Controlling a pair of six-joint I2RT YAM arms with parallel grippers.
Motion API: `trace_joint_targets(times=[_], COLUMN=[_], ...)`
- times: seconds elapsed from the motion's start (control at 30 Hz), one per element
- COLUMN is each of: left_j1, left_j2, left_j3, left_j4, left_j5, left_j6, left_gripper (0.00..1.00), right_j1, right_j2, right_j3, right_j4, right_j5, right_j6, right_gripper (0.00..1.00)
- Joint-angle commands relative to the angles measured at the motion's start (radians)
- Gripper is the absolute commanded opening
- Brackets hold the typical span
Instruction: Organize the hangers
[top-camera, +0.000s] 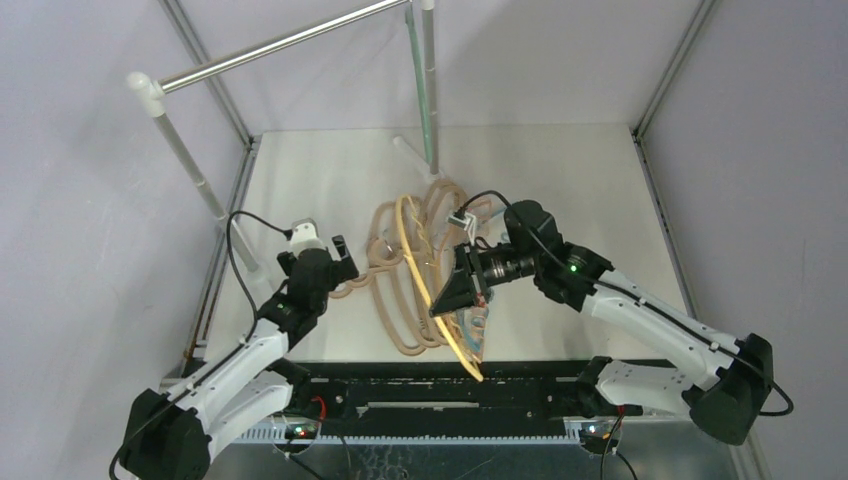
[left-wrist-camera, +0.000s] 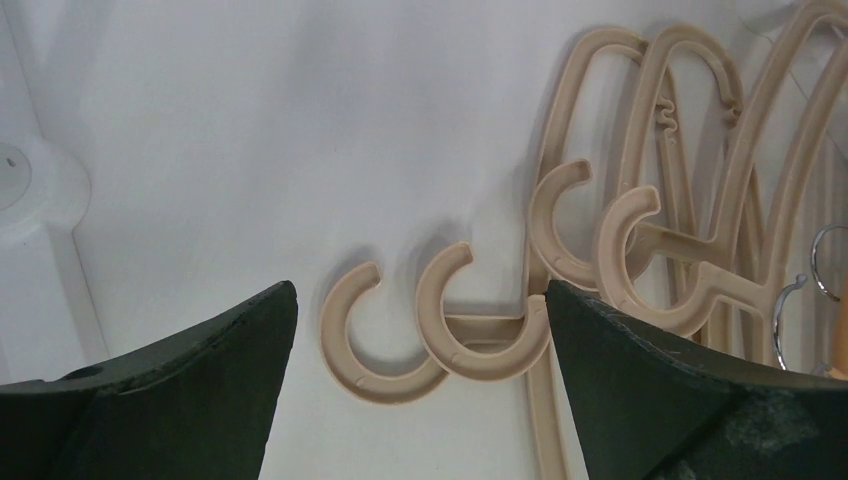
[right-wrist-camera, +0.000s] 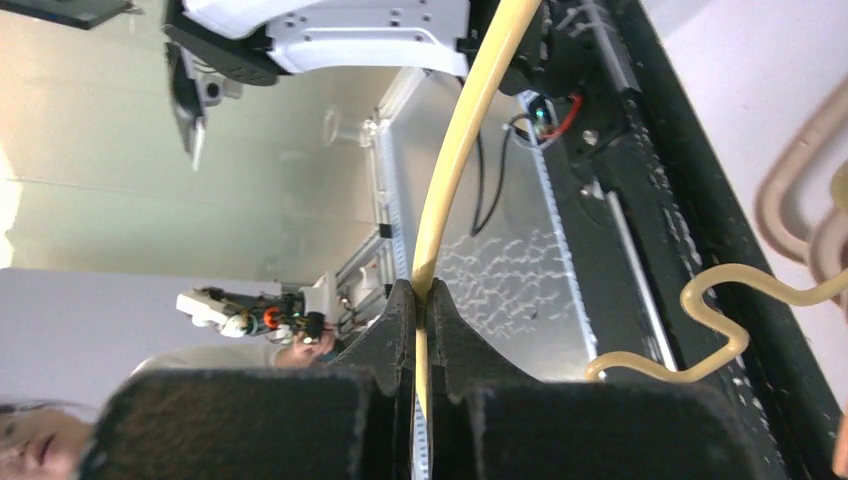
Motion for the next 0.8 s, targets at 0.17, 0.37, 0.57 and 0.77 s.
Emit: trace_joint_targets(times=[0.17,0.37,0.57,0.77], left_j1=[-0.004,-0.004,-0.004,-0.004], left_j2=[-0.041,-0.057,-0.082,-0.116], left_j3=[0.018,0.025,0.026,0.029], left_j4=[0.029,0.030,0.027,0.011], left_j5=[-0.023,-0.018,-0.016,-0.010], left_j6=[-0.015,-0.014,-0.011,-0.012], left_gripper=[1.00,0.99,0.99,1.00], right_j1=[0.031,-0.022,-0.094,-0.165], right_j2=[0.220,0.443,0.701,0.894], right_j3=[0.416,0.722,1.059,1.277], right_j4=[0.153,0.191,0.235,0.373], right_j5=[-0.088,-0.069,-0.100,-0.110], right_j6=[-0.001,-0.016,0.046,0.199], right_gripper=[0.00,0.00,0.00,0.00])
